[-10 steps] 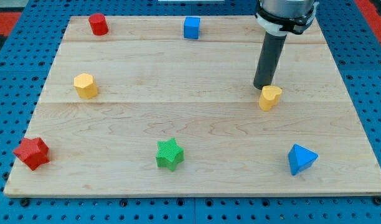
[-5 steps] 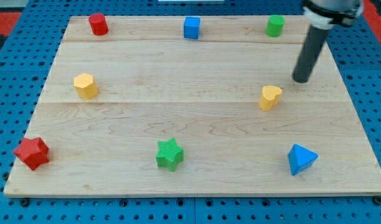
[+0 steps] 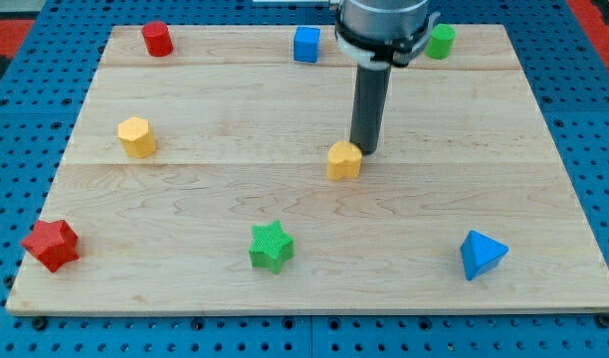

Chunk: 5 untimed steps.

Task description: Push the yellow heart towards the green star

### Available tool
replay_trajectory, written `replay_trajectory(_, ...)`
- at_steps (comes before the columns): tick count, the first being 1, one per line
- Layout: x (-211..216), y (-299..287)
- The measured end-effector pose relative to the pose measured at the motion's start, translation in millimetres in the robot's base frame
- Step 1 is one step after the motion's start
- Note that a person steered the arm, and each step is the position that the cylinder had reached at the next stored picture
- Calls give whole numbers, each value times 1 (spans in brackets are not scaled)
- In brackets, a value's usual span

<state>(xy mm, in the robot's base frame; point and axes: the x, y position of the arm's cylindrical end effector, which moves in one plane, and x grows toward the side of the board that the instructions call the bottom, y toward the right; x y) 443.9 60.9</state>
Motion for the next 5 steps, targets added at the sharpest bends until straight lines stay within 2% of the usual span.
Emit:
replay_trajectory(1,29,-39)
replay_trajectory(3,18,-50)
replay_trajectory(5,38,-77)
